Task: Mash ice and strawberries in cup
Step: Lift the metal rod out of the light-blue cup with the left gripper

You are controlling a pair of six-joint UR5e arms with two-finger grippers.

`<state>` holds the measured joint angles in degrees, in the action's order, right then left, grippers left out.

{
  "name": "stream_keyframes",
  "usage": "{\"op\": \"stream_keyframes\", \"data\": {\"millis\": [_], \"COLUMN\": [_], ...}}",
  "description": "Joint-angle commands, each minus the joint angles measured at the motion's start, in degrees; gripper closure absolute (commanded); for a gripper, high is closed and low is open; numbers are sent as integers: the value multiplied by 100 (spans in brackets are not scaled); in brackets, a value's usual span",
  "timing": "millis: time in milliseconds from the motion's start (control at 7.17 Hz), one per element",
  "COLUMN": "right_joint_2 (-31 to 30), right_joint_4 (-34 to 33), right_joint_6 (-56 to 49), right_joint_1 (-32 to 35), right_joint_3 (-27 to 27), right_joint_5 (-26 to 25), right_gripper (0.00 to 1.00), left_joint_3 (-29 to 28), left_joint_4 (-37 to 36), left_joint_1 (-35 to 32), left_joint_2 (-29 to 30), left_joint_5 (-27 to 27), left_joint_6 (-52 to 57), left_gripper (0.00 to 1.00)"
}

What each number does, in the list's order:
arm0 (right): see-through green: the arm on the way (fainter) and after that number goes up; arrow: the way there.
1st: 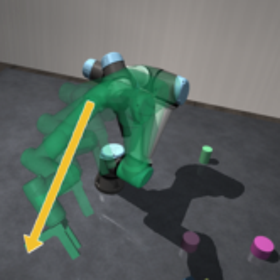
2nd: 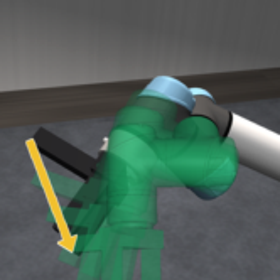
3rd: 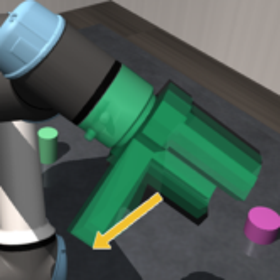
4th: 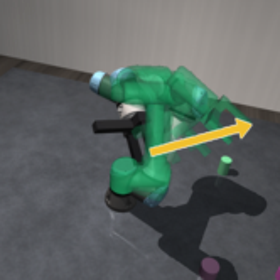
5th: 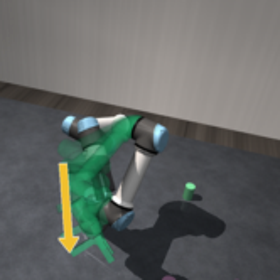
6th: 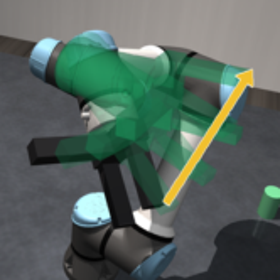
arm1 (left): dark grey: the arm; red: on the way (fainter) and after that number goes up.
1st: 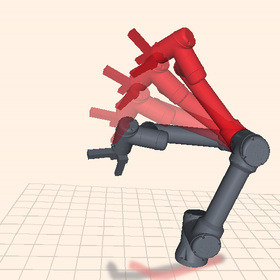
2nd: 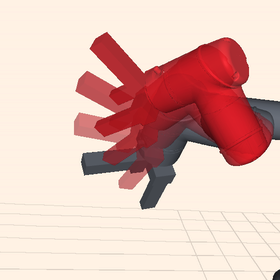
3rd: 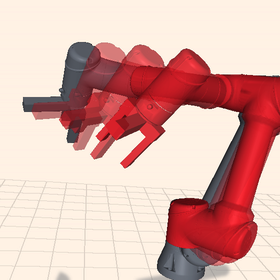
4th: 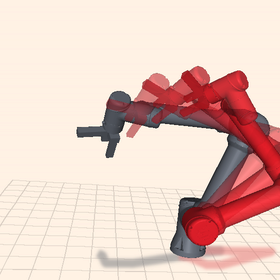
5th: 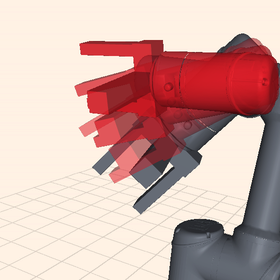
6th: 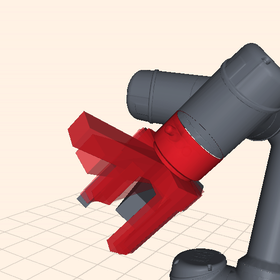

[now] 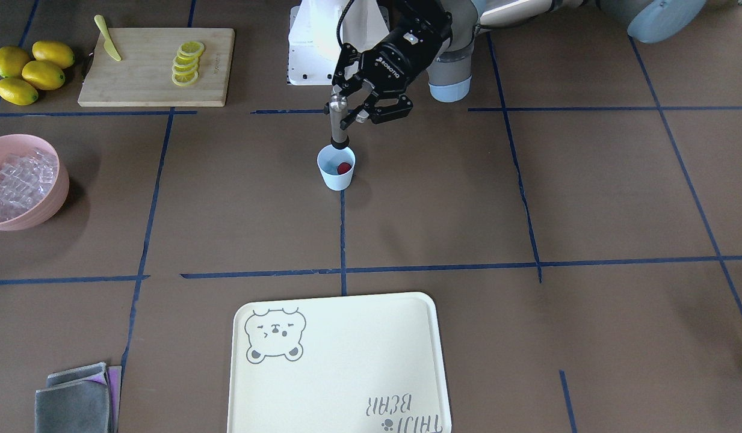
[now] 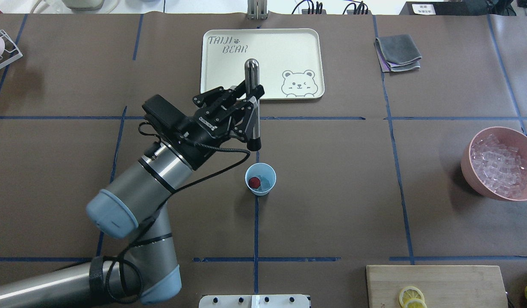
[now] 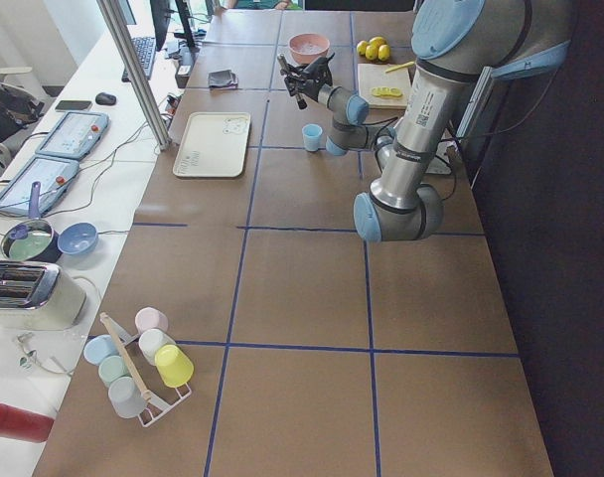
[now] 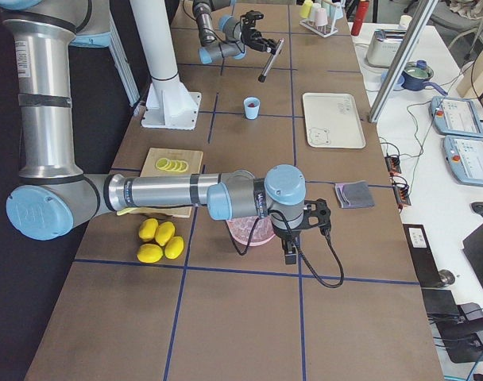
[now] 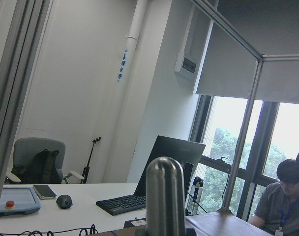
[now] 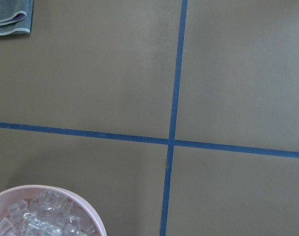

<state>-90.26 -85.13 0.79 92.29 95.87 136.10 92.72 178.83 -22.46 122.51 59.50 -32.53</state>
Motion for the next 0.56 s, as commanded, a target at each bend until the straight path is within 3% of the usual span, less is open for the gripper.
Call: {"op": "stream_keyframes", "data": {"millis": [0,419], "right_joint_2": [-1,-10], "right_joint_4": [-4,-4], "right_joint_6": [0,18], "right_joint_1": [0,0], "right_joint_3": [-7,-7], "right_joint_5": [4,118], "right_gripper": [0,0], "left_joint_3": [343,265], "left_joint_4": [-637,-1628], "left_joint_1": [-1088,-2811], "left_joint_2": [-682,-1386], "left_joint_5": [1171,3420], "left_joint_6": [-1214,-2335], "left_gripper": [100,100]}}
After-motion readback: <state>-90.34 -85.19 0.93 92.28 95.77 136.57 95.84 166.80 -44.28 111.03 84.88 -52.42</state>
